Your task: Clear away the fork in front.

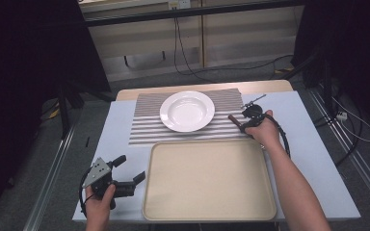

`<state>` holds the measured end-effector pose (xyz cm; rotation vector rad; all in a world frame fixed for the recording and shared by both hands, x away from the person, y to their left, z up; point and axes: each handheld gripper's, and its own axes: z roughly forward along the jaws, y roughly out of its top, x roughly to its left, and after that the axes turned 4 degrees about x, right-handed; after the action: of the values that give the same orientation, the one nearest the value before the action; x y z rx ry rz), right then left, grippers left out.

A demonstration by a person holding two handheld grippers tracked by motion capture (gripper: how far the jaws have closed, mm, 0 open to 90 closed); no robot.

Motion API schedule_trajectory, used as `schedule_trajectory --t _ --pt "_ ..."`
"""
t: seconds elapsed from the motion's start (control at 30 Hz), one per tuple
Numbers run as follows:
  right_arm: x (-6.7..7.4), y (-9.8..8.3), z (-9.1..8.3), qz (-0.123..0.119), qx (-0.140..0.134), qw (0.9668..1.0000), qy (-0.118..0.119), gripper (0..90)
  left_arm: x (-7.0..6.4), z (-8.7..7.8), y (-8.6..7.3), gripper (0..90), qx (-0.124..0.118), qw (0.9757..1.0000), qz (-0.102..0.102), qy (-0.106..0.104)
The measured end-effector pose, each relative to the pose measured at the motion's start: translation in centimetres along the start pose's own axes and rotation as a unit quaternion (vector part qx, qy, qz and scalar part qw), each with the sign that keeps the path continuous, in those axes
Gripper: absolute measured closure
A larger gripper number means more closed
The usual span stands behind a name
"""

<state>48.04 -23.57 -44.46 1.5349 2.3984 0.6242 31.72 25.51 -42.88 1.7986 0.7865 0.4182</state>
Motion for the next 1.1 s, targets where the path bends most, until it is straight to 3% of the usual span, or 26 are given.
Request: schedule_trajectory --t 0.23,0.8,1.1 --pt "-0.3 -0.3 0.0 0.006 -0.011 0.9999 0.012 78.0 -0.1 0.0 0.1 3.4 0.0 1.0 -0.001 0.0" --pt "0.0 -0.3 -0.2 -0.009 -0.014 0.9999 0.001 78.2 0.0 -0.1 0.0 3.4 -0.002 1.0 -0.001 0.006" --pt "-1.4 -0.1 -2.2 0.022 -0.064 0.9976 0.011 78.2 -0.2 0.0 0.0 3.4 -0.001 1.0 0.001 0.005"
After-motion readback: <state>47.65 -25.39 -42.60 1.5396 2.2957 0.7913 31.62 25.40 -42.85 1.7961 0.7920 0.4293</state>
